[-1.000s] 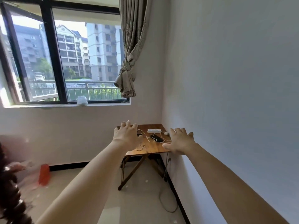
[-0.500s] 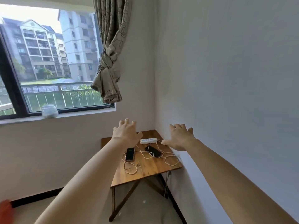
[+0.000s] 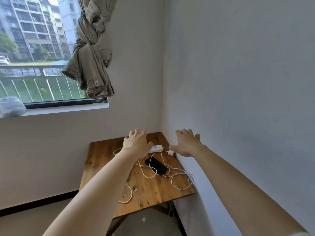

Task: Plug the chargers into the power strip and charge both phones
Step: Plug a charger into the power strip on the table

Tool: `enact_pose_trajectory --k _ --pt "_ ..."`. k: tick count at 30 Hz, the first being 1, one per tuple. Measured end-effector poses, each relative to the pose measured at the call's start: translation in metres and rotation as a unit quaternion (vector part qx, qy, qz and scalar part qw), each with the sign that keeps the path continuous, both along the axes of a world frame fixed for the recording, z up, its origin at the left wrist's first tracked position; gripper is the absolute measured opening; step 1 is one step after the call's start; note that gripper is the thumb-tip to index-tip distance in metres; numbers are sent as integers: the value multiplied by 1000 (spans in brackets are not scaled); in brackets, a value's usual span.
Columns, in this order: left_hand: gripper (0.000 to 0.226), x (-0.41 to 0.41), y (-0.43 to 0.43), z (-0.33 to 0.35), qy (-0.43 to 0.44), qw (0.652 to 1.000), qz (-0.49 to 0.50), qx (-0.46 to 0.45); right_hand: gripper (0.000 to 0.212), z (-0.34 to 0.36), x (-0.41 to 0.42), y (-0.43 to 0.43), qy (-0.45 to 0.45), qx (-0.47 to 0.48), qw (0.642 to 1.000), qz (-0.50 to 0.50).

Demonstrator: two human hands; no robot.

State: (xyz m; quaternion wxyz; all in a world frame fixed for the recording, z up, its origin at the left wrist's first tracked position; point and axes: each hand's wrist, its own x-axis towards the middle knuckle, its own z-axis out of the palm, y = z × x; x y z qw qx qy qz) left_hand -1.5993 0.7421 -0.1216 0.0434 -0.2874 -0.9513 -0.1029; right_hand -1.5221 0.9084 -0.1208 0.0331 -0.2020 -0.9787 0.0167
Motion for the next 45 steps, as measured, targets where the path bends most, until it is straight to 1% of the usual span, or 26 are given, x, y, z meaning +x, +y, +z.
enact_pose_trajectory --k 6,13,17,21,27,30,35,37,40,42,45 --pt "57 -88 51 -35 -33 999 19 -4 74 -36 -82 45 -29 -29 999 13" --pt "57 -193 113 -104 -93 995 -4 -22 70 -91 -183 103 -68 -55 996 -3" --pt "56 -257 148 -149 -128 990 -26 -53 63 -130 -247 135 -94 -84 992 -21" --pt "53 -303 180 -194 -167 983 -34 -71 55 -175 -290 160 -132 -116 983 -45" --pt "55 -326 212 -268 -243 964 -51 -96 58 -239 -327 188 -200 -157 964 -72" --pt "55 -335 223 -302 -272 955 -54 -104 57 -270 -344 200 -205 -180 959 -81" --pt "54 -342 237 -356 -300 939 -74 -154 56 -321 -364 215 -192 -211 954 -86" --pt "56 -343 242 -376 -304 934 -67 -175 54 -341 -371 223 -186 -206 956 -91" --pt "60 -340 245 -396 -308 929 -27 -203 49 -362 -380 232 -180 -186 962 -89" --pt "60 -337 242 -405 -313 929 3 -196 49 -375 -385 234 -184 -155 967 -84" --pt "60 -331 236 -410 -308 937 35 -161 51 -388 -389 232 -197 -102 972 -79"
